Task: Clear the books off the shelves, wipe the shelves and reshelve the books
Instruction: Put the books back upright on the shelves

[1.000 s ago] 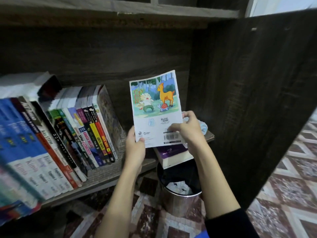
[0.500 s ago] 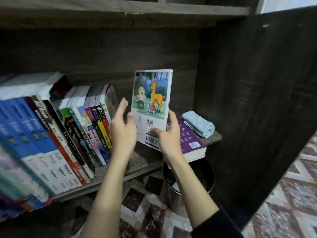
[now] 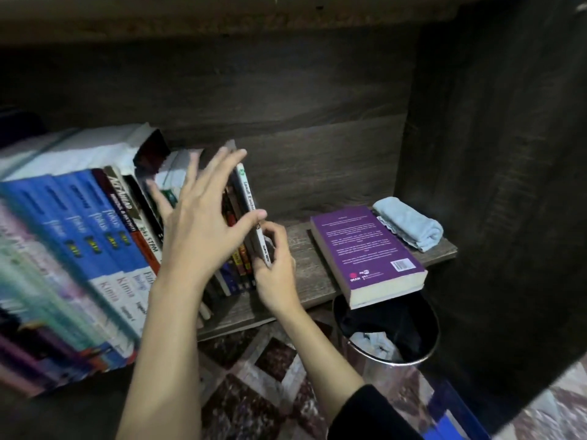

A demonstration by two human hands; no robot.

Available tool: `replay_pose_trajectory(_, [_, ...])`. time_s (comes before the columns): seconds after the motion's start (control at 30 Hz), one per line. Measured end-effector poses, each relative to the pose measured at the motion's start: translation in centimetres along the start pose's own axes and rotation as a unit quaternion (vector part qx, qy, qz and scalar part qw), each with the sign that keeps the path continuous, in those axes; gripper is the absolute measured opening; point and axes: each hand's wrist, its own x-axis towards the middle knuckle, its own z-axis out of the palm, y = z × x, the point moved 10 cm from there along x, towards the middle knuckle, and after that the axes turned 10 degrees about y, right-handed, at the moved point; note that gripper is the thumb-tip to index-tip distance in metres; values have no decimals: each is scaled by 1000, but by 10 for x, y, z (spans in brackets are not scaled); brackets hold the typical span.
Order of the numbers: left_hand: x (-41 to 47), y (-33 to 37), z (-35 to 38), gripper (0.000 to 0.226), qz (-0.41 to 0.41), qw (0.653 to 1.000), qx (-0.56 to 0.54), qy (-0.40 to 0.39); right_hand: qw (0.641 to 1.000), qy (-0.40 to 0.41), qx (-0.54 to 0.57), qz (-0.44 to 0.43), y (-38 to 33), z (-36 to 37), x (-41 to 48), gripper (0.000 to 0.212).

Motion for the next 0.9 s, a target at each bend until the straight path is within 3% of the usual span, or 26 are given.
replay_pose_trajectory(0.13, [-4, -11, 8, 71, 2, 1000, 20, -4, 999, -16, 24, 39, 27, 9, 1, 64])
replay_pose_trajectory(0.3, [-6, -14, 12, 69, 22, 999, 42, 26, 984, -115, 69, 115, 53, 20, 3, 57])
replay_pose_trajectory(0.43, [-5, -15, 13, 72, 20, 998, 49, 37, 953, -256, -62, 148, 73, 15, 4, 71])
replay_pose_trajectory(0.67, [-5, -17, 16, 73, 17, 994, 64, 89, 947, -221, -190, 138, 89, 2, 3, 64])
replay_pose_trajectory(0.9, [-6, -19, 20, 70, 30, 985, 75, 155, 945, -192, -236, 119, 90, 4, 6, 66])
